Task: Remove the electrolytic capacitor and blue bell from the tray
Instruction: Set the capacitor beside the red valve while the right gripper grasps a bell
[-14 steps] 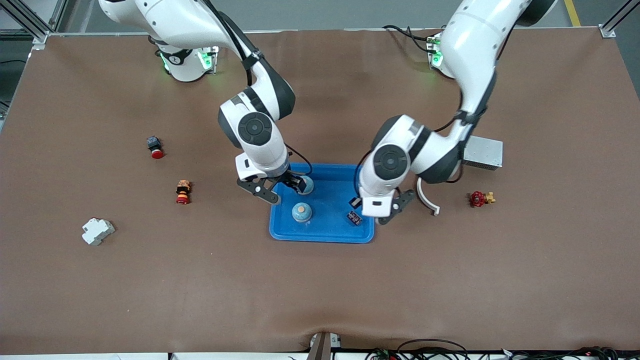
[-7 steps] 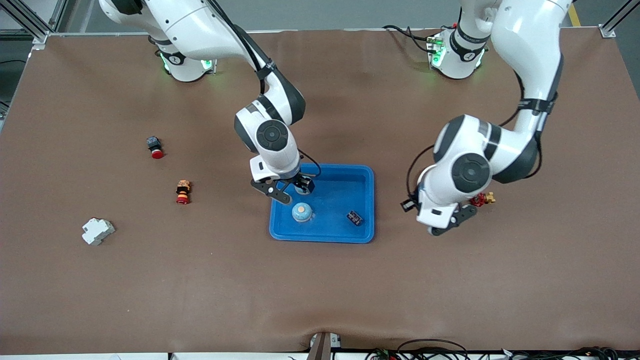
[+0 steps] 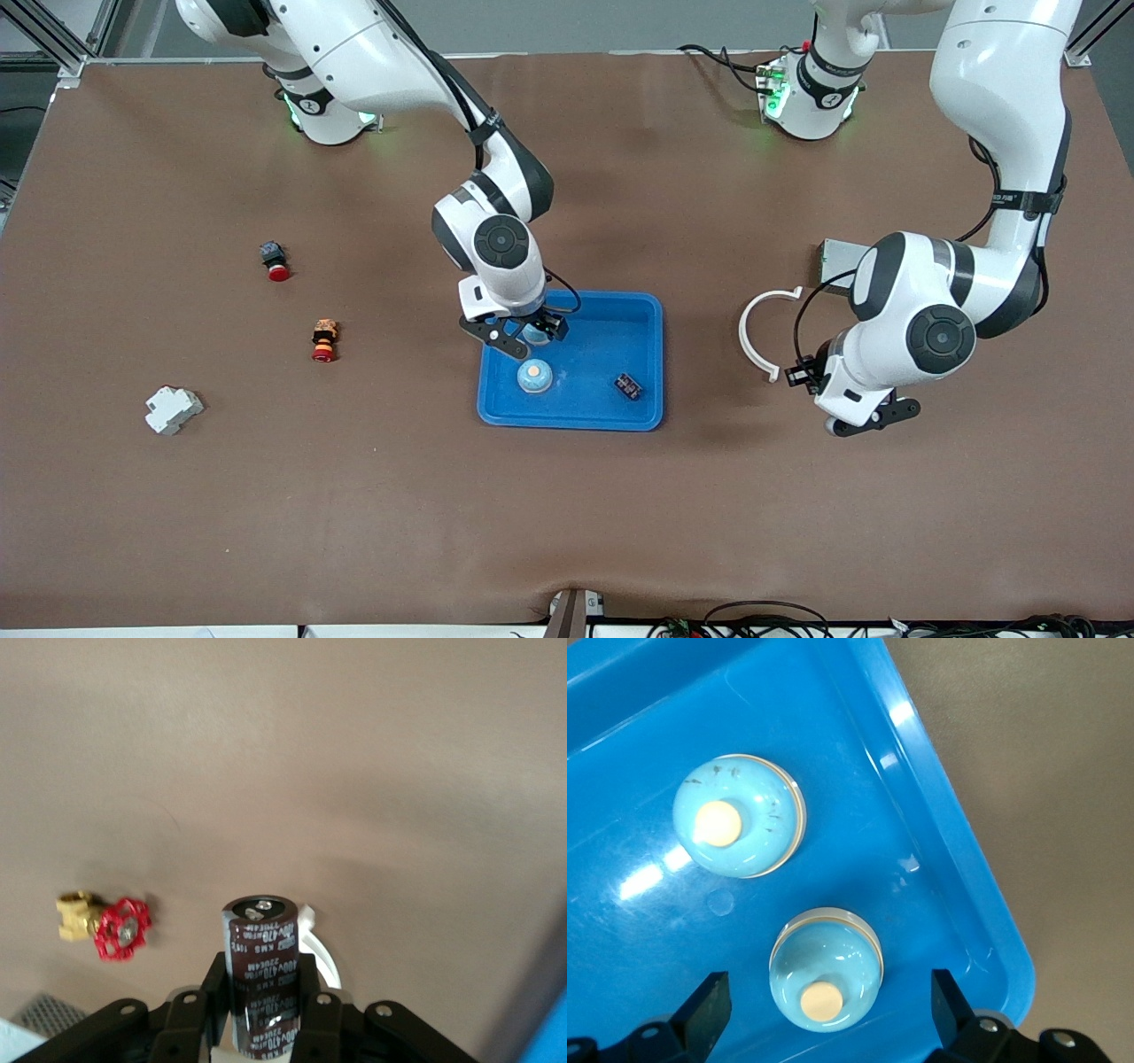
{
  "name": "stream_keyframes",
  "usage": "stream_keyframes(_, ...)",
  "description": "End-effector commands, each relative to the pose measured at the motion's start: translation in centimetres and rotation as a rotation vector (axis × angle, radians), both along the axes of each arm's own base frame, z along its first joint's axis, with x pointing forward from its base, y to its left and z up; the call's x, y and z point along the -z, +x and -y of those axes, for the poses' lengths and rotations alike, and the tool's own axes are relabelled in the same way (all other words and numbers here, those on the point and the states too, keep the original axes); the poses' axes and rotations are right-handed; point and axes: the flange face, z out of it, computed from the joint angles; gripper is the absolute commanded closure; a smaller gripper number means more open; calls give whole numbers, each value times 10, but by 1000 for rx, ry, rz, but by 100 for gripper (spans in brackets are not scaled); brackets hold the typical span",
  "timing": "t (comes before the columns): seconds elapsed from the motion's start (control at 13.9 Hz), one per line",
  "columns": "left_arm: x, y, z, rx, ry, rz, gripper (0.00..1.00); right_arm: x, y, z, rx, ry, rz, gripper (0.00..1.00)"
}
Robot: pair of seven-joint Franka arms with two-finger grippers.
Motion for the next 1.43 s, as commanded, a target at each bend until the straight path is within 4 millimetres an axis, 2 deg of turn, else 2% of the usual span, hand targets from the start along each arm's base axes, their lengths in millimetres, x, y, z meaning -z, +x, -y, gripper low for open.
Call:
stream_keyframes(0.0,34,-22,-4,71,7,67,100,1,3,-7,11,-4,19,0)
stream_keyframes(0.22,72,-33,-7,117,13,96,100,7,4,-7,13,1,25,0)
stream_keyframes(0.36,88,-32,-19,148,49,83,100,13,4,-8,13,4,29,0)
stream_keyframes(0.57,99,-32,-29,159,60,68,100,18,4,-10,12,5,31,0)
stream_keyframes(0.93,118,-34,-34,144,52,39,100,26,1,-20,26,4,36,0)
stream_keyframes(1.22,119,-34,-35,144,51,35,100,28,0,-21,24,0,35,0)
stream_keyframes(1.29,118,-34,-35,139,52,39,100,28,0,-21,17,-4,39,3)
stream_keyframes(1.36,115,-32,-35,133,50,42,56,28,-1,-21,4,-13,45,14)
